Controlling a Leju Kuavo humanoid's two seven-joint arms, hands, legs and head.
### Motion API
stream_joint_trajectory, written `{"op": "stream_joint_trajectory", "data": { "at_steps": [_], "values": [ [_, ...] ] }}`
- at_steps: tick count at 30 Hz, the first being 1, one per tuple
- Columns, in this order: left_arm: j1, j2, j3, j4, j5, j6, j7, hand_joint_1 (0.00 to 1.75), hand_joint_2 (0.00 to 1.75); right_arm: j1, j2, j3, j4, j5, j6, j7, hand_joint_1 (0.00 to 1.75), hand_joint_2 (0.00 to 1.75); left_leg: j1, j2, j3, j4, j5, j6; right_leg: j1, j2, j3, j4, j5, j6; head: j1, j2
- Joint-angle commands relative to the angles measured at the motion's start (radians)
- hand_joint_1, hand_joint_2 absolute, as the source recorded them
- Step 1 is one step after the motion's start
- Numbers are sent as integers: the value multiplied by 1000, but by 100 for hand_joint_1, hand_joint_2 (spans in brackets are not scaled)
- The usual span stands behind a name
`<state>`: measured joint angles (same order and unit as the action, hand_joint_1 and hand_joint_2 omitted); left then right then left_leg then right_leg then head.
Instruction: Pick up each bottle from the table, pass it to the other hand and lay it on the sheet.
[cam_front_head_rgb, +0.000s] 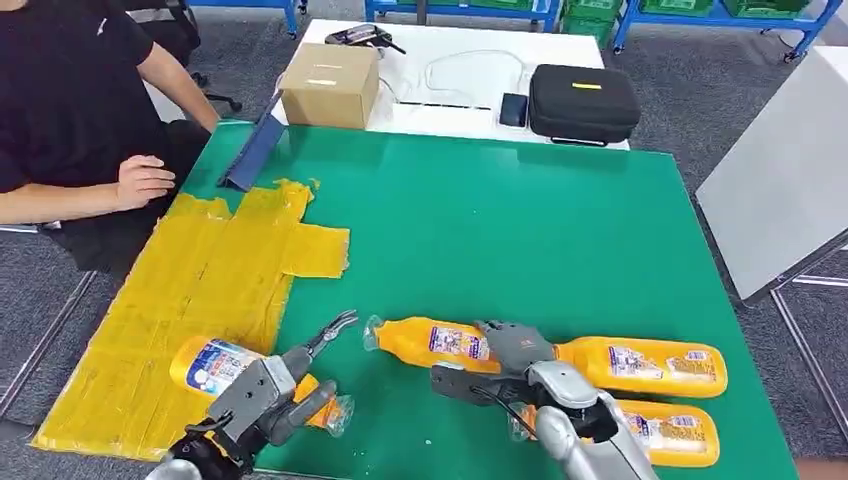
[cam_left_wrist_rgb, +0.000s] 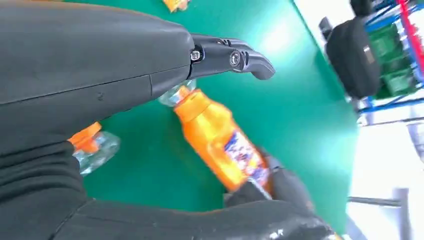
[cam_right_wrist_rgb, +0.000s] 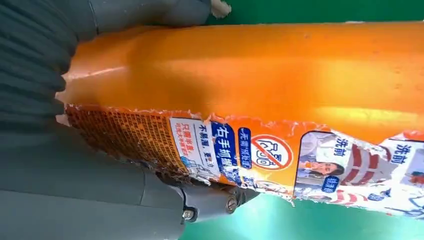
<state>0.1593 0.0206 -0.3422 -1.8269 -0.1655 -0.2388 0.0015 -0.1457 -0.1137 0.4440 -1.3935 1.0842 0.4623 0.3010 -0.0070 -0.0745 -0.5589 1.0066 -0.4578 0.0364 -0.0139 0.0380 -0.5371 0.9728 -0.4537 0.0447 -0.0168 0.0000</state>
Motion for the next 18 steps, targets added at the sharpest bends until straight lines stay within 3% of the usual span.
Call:
{"op": "stream_joint_trajectory", "data": {
  "at_steps": [1,4,5,7,8,11,18],
  "values": [
    [2,-24,32,-12,69,9,6,0,0,9,-33,26,108,-41,25,-12,175,175,2,5,0,-1,1,-3,2,-4,1,-3,2,-2,0,0],
    [59,-70,90,-66,227,26,29,0,0,78,42,-104,-11,-121,-192,-24,175,175,1,4,0,-1,1,-2,1,-3,1,-2,1,-1,0,0],
    [93,-92,119,-98,310,30,32,0,0,124,70,-124,-110,-174,-257,-83,175,175,1,3,1,0,0,-2,1,-2,1,-1,0,-1,0,0],
    [131,-119,156,-142,402,37,33,0,0,193,110,-157,-259,-293,-320,-131,175,175,2,5,-2,0,-1,-2,2,-2,3,-1,0,-1,0,0],
    [138,-139,183,-160,454,28,10,0,0,223,123,-157,-334,-371,-342,-153,175,175,0,4,-1,0,-1,-2,0,-2,10,1,-1,-1,0,0],
    [121,-178,221,-198,466,42,10,0,0,254,119,-114,-452,-517,-350,-179,175,175,0,5,-7,2,-1,-2,0,-1,5,3,0,-1,0,0],
    [111,-185,223,-208,486,47,21,0,0,249,112,-85,-461,-534,-368,-182,175,175,1,6,-9,0,0,-2,1,-1,2,0,1,-1,0,0]
  ]
}}
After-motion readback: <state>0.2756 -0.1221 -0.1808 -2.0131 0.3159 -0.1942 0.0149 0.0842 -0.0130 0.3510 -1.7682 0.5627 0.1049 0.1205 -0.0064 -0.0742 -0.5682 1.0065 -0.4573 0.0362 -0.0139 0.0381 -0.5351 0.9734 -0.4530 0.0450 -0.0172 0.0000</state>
